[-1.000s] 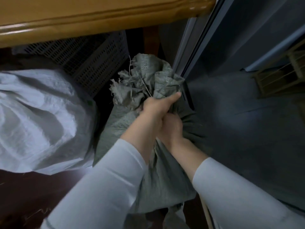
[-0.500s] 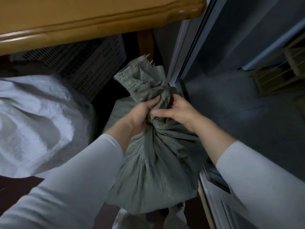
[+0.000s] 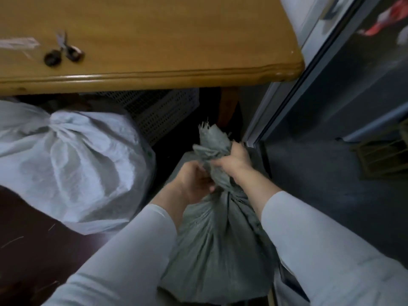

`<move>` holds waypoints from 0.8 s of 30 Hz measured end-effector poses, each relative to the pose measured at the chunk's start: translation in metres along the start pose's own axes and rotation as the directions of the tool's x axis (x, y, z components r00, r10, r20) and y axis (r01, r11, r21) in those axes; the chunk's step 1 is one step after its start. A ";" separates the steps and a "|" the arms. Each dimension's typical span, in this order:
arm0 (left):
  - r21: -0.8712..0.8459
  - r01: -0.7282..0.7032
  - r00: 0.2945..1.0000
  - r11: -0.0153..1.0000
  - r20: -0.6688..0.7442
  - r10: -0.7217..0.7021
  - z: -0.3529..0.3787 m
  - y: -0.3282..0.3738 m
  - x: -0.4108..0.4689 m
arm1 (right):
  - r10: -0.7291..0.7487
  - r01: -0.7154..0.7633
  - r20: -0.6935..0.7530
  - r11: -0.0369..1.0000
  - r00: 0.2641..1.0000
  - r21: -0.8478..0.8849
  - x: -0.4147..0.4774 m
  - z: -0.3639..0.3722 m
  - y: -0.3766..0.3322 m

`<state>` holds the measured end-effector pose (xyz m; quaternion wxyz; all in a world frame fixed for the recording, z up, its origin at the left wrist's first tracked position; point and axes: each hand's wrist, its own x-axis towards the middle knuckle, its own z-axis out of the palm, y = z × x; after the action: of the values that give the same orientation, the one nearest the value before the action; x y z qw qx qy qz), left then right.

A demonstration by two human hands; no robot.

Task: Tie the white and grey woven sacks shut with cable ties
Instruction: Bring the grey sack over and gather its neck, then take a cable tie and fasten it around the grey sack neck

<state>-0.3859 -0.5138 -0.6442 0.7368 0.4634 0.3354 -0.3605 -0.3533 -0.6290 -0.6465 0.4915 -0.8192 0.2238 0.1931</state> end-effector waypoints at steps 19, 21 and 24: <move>0.817 -0.303 0.510 0.491 -0.296 0.807 -0.173 0.221 -0.070 | 0.045 -0.090 -0.083 0.712 0.996 -0.696 -0.021 0.141 -0.115; 0.849 -0.266 0.473 0.456 -0.297 0.829 -0.193 0.243 -0.071 | 0.050 -0.106 -0.099 0.687 0.994 -0.718 -0.019 0.152 -0.121; 0.894 -0.191 0.437 0.405 -0.292 0.851 -0.221 0.274 -0.070 | 0.075 -0.147 -0.130 0.644 0.989 -0.751 -0.016 0.164 -0.132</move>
<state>-0.2266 -0.2090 -0.5412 0.3455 0.9100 0.2262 0.0377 -0.3088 -0.4249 -0.6163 0.0816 -0.9416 0.1937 0.2631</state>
